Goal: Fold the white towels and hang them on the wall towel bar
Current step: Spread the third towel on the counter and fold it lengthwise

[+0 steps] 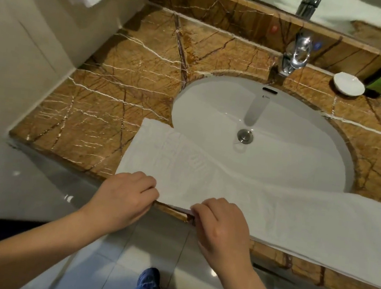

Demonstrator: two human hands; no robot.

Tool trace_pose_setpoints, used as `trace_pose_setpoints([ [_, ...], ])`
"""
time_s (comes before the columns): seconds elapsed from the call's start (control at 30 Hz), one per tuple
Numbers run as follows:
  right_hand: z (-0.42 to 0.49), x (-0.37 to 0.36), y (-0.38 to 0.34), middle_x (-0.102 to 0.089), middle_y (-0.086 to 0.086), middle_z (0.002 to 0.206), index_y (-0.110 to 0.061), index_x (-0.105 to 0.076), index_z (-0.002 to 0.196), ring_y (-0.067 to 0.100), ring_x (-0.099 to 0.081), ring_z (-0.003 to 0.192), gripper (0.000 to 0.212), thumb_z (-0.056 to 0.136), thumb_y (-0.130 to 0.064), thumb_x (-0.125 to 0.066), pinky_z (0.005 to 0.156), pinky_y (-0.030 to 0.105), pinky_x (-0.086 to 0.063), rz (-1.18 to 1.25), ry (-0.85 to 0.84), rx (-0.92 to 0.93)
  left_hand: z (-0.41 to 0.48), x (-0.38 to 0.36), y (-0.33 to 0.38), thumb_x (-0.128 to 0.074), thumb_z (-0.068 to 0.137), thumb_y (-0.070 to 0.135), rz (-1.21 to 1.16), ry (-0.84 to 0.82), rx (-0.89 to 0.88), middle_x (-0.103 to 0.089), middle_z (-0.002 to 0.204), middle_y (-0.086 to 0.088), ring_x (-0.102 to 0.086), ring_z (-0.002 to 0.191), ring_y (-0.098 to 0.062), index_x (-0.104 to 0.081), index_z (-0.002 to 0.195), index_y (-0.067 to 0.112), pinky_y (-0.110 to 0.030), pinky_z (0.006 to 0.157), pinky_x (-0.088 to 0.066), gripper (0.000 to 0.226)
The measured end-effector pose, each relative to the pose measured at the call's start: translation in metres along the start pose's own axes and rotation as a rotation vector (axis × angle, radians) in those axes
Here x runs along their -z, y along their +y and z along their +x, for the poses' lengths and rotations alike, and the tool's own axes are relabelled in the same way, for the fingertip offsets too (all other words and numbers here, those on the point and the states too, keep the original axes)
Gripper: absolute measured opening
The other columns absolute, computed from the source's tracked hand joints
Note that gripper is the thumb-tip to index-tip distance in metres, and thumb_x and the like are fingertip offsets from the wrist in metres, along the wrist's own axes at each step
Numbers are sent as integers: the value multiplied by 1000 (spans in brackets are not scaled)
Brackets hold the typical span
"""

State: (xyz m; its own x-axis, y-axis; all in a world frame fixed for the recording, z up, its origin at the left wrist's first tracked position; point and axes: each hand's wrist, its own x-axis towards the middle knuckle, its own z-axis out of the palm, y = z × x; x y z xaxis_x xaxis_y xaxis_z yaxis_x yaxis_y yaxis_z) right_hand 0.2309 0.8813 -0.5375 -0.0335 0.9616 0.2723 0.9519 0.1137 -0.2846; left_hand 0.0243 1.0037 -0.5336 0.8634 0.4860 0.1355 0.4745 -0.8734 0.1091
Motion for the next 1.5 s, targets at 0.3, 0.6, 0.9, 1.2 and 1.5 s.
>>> trace_pose_setpoints([
  [0.3, 1, 0, -14, -56, -5, 76, -22, -65, 82, 18, -52, 66, 5, 85, -25, -62, 52, 33, -43, 56, -80, -140, 2, 9, -6, -57, 80, 43, -276, 75, 467, -59, 109, 1, -54, 102, -20, -67, 105, 21, -30, 80, -42, 35],
  [0.6, 53, -11, -47, -54, -13, 84, -31, -61, 101, 4, -53, 76, 19, 90, -43, -51, 63, 20, -41, 290, -203, -414, 49, 38, -40, -74, 78, 13, -1241, -16, 1273, -68, 100, -10, -66, 78, -22, -59, 114, 6, -32, 61, -54, 39],
  [0.9, 91, -17, -67, -53, -5, 111, -28, -44, 124, 17, -56, 99, 56, 80, -61, -56, 72, 31, -45, 235, -351, -356, 65, 45, -28, -77, 73, 15, -1227, -101, 1024, -58, 73, -18, -53, 66, -18, -62, 78, 1, -24, 57, -40, 21],
  [1.2, 80, -32, -70, -51, -2, 94, -24, -49, 121, 20, -54, 76, 66, 67, -55, -71, 56, 30, -43, 102, -279, -242, 62, 57, -37, -76, 76, 19, -1409, -103, 1116, -69, 87, -1, -58, 80, -17, -76, 83, 16, -30, 68, -48, 8],
  [1.5, 88, -42, -74, -53, 1, 88, -21, -50, 127, 21, -54, 67, 67, 71, -52, -70, 48, 27, -32, 24, -247, -272, 64, 32, -51, -86, 62, 33, -909, -123, 971, -66, 92, 7, -61, 91, -12, -66, 70, 20, -32, 79, -49, 26],
])
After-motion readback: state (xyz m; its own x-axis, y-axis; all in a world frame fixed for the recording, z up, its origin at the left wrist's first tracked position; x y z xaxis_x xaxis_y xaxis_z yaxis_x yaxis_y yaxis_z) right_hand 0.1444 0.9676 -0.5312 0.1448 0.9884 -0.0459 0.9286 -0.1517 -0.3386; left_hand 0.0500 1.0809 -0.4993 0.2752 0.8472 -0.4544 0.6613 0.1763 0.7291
